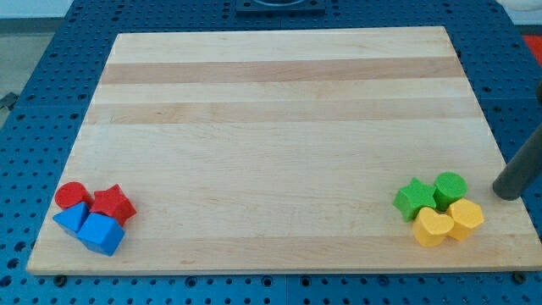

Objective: Move the green circle to the center of the board

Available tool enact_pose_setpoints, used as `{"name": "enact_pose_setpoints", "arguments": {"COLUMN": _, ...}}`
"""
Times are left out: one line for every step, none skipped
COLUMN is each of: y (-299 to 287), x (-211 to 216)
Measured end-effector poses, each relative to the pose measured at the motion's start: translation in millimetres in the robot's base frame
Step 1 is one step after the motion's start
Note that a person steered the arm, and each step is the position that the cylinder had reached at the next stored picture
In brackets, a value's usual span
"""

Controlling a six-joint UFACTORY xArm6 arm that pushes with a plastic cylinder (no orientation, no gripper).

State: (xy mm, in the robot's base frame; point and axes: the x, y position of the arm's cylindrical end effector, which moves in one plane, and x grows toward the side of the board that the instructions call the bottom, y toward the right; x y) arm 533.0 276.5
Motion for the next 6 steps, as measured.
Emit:
{"name": "enact_pose_setpoints", "arguments": {"y": -1, "x": 0}}
{"name": "enact_pose_setpoints", "arguments": {"y": -2, "x": 0}}
{"name": "enact_pose_setpoints", "arguments": {"y": -2, "x": 0}}
{"name": "enact_pose_setpoints", "arguments": {"y": -3, "x": 0}}
{"name": "enact_pose_setpoints", "arguments": {"y": -6, "x": 0}}
{"name": "enact_pose_setpoints", "arguments": {"y": -12, "x": 0}}
